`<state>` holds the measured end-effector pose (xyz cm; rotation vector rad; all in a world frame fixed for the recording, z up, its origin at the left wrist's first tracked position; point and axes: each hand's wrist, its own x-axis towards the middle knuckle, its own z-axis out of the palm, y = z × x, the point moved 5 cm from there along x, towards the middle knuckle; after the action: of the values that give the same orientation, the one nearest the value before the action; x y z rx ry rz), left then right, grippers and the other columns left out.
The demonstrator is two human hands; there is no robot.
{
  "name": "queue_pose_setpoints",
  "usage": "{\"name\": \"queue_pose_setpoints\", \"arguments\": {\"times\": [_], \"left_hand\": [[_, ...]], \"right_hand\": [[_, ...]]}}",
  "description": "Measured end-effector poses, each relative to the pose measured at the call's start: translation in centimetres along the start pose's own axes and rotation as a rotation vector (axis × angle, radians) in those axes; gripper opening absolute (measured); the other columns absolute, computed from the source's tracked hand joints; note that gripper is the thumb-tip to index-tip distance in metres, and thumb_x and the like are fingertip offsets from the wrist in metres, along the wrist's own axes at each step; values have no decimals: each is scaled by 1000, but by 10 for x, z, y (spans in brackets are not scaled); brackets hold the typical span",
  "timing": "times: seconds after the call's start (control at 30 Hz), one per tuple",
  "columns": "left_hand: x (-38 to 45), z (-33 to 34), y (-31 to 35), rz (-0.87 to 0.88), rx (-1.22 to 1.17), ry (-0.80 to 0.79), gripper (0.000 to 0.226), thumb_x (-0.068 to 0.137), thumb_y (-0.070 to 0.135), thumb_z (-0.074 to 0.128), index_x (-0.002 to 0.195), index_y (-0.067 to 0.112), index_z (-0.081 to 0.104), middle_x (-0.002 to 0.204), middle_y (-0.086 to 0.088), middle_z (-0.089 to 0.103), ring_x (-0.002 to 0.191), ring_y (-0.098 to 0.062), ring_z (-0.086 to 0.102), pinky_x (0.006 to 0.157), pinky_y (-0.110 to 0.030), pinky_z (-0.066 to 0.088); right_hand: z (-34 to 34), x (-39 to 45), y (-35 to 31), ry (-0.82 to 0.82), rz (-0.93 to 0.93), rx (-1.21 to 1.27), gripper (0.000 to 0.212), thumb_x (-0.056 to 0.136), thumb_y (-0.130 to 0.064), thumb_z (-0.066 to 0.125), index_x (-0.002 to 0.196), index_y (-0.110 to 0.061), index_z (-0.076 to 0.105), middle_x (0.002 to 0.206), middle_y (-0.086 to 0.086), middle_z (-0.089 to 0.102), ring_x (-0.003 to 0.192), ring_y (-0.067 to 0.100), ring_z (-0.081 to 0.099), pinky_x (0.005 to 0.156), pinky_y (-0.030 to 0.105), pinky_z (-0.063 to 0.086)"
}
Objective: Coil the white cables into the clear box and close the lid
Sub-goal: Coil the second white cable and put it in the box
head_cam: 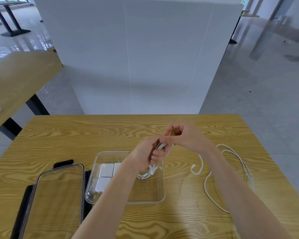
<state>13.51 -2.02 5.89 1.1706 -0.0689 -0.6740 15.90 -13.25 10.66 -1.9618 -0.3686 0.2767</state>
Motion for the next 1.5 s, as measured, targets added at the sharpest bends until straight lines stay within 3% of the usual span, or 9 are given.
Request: {"name": "queue_pose_setpoints", "arguments": {"times": [0.1,0.2,0.4,0.5,0.77,0.87,1.07,1.3,1.5], "left_hand": [[-3,-10,5,25,-456,-143,48,91,23,33,55,9,60,37,9,30,30,-5,27,30,-16,27],[-9,-13,20,78,-840,-403,33,96,15,37,82,-4,61,55,-1,37,48,-16,39,50,-25,40],[5,-45,23,346,-1088,101,35,100,22,31,75,7,51,52,-1,46,42,-13,47,47,-22,46],[10,-49,21,356,-924,256,37,102,24,25,76,11,48,51,5,46,43,-8,47,62,-20,39],[10,-44,0,321,8,516,33,101,24,30,79,14,52,55,7,50,55,-10,44,59,-22,36],[6,-29,-6,288,415,448,34,101,20,32,72,15,50,58,9,48,51,-5,41,50,-18,34],[-1,-15,-21,100,606,204,39,100,22,34,68,7,50,49,2,44,41,-5,37,51,-17,33],[-9,-15,-27,-55,-2,-19,55,94,38,29,48,15,47,35,10,27,35,-6,21,39,-19,18],[-11,-13,-10,79,-541,-98,38,79,29,52,44,16,48,34,11,21,36,-8,12,31,-16,19]], "right_hand": [[-3,-3,19,-15,67,81,20,86,-29,62,74,-15,69,44,-5,47,40,11,32,43,22,26],[1,-8,43,-9,188,130,27,94,-31,50,86,-14,70,44,-1,41,37,12,28,39,22,26],[40,-19,50,-71,259,-84,33,99,-38,32,107,-17,57,58,-5,47,41,3,40,43,18,37],[68,-24,38,-229,203,-406,29,100,-36,29,109,-16,48,75,-5,53,64,8,53,67,32,50],[78,-19,4,-287,100,-827,14,94,-6,40,94,-2,53,73,9,53,64,23,48,50,29,33],[61,-15,-8,-251,99,-797,22,93,-13,45,92,-1,64,78,10,61,65,20,49,55,28,35],[14,-12,-23,-237,133,-647,7,76,-21,71,78,-16,74,55,-14,54,52,2,45,50,15,34],[-23,-3,-18,-6,27,-536,13,82,-27,68,92,-23,74,77,-16,64,70,-3,55,62,8,39],[-4,-5,17,156,29,-214,17,92,-19,54,103,-24,66,77,-10,68,64,-3,58,63,13,47]]}}
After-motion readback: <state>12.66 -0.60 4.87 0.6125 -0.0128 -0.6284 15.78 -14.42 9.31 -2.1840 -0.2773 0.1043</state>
